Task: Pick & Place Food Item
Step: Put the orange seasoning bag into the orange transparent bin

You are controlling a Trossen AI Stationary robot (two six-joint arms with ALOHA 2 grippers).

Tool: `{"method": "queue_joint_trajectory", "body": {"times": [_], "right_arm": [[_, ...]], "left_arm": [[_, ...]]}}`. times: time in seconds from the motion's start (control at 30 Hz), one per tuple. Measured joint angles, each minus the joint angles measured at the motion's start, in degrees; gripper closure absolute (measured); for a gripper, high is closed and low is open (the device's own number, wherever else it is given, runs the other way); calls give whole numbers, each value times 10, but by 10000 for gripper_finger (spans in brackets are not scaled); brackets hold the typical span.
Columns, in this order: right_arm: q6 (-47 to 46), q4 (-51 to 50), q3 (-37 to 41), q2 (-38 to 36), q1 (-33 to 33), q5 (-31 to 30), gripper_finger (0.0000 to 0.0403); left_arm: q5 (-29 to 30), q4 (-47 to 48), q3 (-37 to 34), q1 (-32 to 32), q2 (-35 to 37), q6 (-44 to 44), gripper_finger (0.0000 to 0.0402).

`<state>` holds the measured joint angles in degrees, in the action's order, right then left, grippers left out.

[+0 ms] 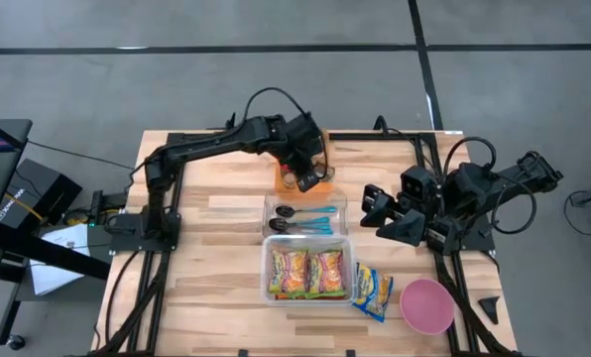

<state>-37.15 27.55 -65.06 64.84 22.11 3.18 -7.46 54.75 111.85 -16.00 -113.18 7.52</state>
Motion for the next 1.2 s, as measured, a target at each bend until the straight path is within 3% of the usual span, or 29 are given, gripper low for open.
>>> {"method": "queue_joint_trajectory", "body": {"times": [0.4,1.2], "right_arm": [[2,-4,0,0,0,2,247],[13,-31,0,0,0,15,251]], "left_arm": [[14,129,0,-11,-23,-30,401],[46,172,-2,-12,-71,-78,400]]}}
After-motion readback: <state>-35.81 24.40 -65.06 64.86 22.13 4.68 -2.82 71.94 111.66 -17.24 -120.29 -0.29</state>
